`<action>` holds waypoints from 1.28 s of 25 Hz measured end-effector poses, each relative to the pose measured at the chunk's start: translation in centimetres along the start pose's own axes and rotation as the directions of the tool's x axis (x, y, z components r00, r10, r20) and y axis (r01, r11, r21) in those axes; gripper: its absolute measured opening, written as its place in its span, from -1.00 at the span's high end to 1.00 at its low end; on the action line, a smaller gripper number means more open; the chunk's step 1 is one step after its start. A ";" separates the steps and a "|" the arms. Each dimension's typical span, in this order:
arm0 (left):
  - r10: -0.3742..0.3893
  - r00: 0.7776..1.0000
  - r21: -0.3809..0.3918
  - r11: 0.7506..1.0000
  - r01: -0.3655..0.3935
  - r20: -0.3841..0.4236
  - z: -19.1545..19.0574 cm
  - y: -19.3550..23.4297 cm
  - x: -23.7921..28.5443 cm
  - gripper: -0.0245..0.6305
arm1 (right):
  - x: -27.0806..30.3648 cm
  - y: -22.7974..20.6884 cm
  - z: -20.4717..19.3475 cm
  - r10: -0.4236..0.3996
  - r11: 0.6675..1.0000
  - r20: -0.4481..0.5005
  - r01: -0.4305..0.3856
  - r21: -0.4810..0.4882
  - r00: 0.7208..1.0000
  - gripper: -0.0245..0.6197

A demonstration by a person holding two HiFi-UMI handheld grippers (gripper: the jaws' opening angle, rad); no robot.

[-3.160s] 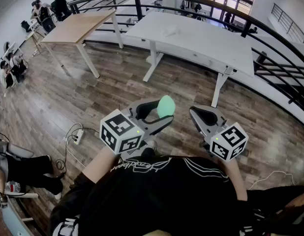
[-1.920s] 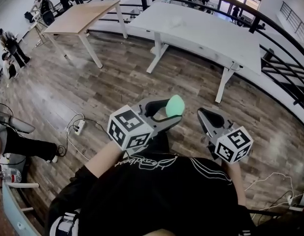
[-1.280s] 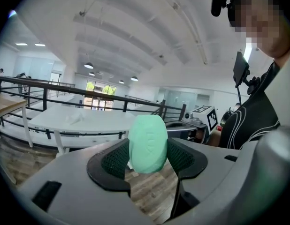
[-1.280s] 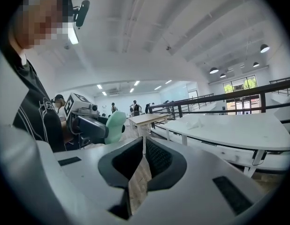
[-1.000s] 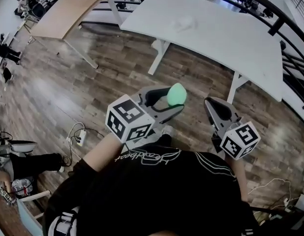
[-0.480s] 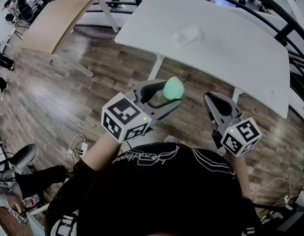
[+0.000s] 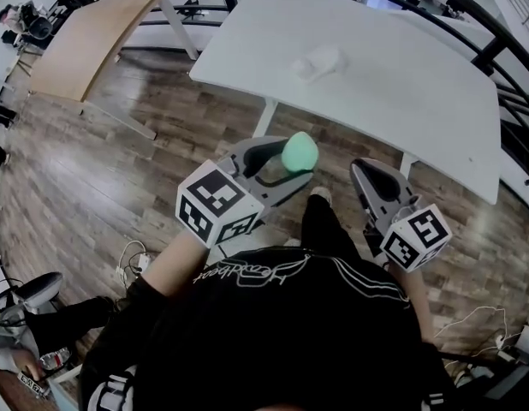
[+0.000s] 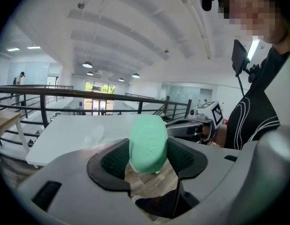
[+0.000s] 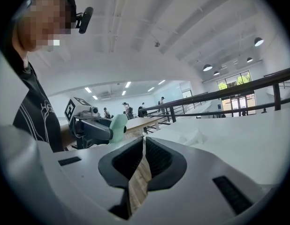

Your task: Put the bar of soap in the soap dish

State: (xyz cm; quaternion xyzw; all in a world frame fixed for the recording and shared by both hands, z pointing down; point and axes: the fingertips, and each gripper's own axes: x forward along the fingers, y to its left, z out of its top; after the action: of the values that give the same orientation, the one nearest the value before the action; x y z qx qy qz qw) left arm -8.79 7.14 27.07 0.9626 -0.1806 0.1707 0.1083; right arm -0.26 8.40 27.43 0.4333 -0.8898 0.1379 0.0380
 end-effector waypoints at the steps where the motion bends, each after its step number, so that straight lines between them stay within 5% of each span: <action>1: 0.001 1.000 0.005 1.000 -0.001 -0.001 0.2 0.2 0.3 0.14 | 0.1 -0.3 0.2 0.003 1.000 0.003 -0.003 -0.001 1.000 0.85; 32: 0.065 0.992 -0.090 0.993 -0.074 -0.106 3.0 19.5 18.7 0.14 | 13.3 -22.8 1.6 0.092 0.988 -0.058 -0.084 0.130 0.994 0.85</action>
State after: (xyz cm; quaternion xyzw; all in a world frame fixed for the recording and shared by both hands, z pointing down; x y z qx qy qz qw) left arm 0.98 -17.24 34.09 0.9394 -0.2160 0.2151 0.1566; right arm 9.39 -15.48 33.22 0.3904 -0.8958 0.2098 0.0323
